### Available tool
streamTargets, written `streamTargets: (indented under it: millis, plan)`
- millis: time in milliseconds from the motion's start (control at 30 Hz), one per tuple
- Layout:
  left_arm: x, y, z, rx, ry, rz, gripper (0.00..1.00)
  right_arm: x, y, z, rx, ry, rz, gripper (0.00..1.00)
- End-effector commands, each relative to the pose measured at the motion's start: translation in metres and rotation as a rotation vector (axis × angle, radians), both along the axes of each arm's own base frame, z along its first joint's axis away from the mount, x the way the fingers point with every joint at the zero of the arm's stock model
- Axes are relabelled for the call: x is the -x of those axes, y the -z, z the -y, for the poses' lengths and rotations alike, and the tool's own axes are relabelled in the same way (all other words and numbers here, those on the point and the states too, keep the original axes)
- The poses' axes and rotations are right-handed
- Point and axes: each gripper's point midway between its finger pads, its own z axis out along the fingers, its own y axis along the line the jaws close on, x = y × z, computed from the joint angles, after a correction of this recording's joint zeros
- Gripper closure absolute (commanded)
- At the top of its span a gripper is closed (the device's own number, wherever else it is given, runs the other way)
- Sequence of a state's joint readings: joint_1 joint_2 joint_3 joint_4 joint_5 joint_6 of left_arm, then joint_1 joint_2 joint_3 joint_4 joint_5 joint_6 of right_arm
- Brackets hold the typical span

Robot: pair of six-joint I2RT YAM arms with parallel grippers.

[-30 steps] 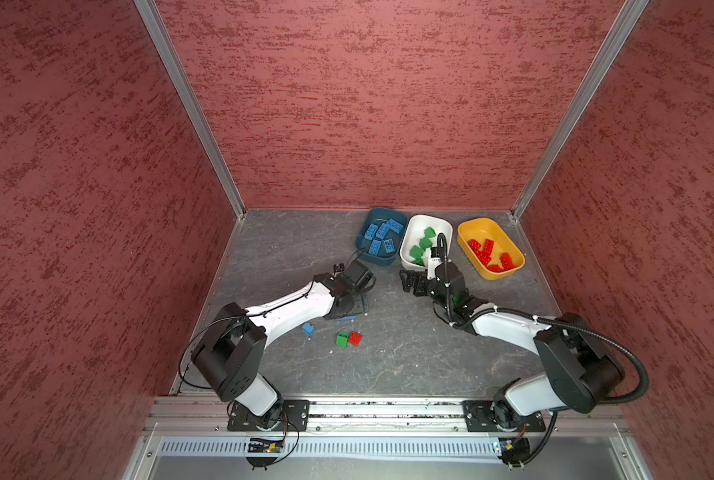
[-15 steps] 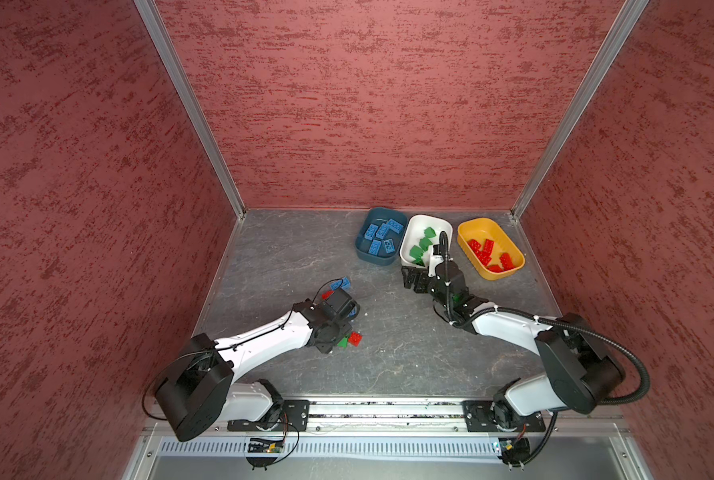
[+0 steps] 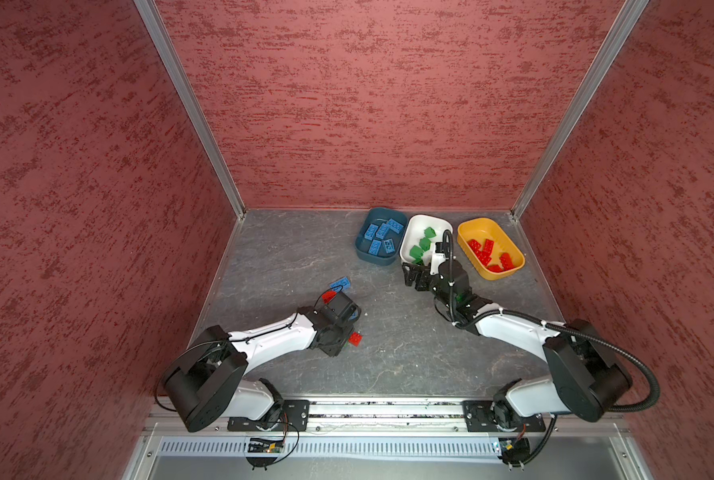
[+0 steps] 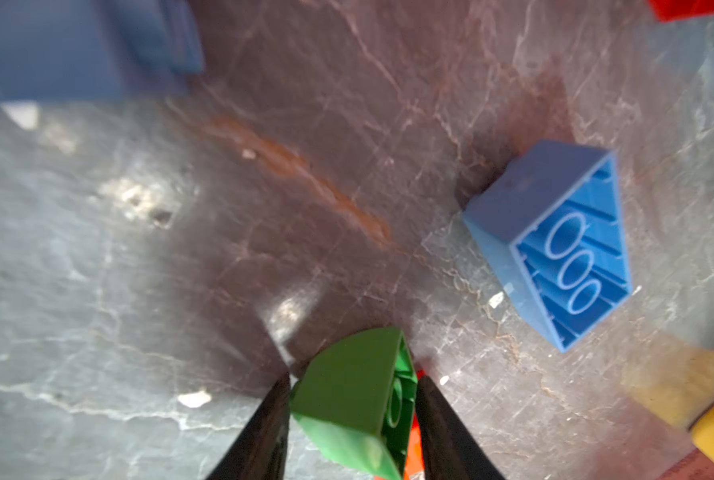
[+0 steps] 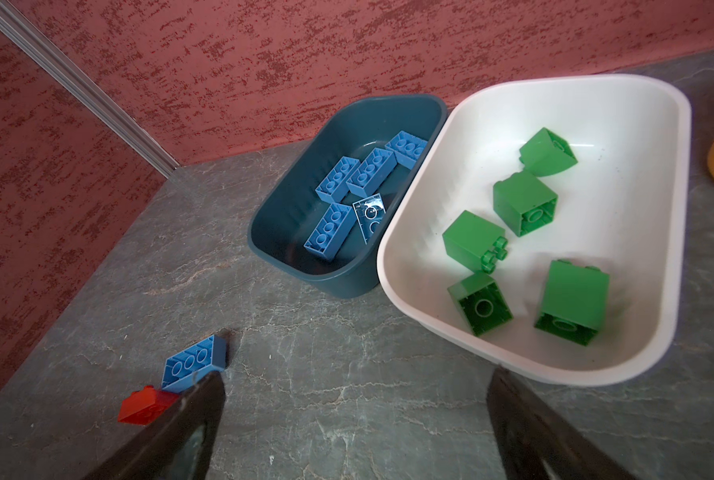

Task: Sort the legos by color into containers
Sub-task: 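Carry the green brick into the white bin and release it with the left gripper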

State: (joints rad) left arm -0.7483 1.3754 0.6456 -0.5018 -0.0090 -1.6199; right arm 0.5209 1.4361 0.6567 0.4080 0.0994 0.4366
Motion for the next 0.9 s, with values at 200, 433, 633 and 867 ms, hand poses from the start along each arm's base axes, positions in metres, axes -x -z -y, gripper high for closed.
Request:
streamTargets:
  millis: [200, 433, 633, 867]
  plan:
    - [0.001, 0.009, 0.004, 0.026, -0.011, -0.001, 0.64, 0.002, -0.003, 0.006, 0.011, 0.011, 0.032, 0.01]
    - [-0.04, -0.037, 0.019, -0.068, 0.133, 0.182, 0.69, 0.007, -0.002, 0.027, 0.013, 0.107, 0.038, 0.01]
    - [-0.098, -0.091, 0.075, -0.105, 0.413, 0.389, 0.73, 0.018, 0.002, 0.056, -0.002, 0.213, 0.034, 0.01]
    - [-0.162, -0.13, 0.159, 0.022, 0.604, 0.576, 0.73, 0.031, 0.005, 0.078, -0.008, 0.274, 0.003, 0.01]
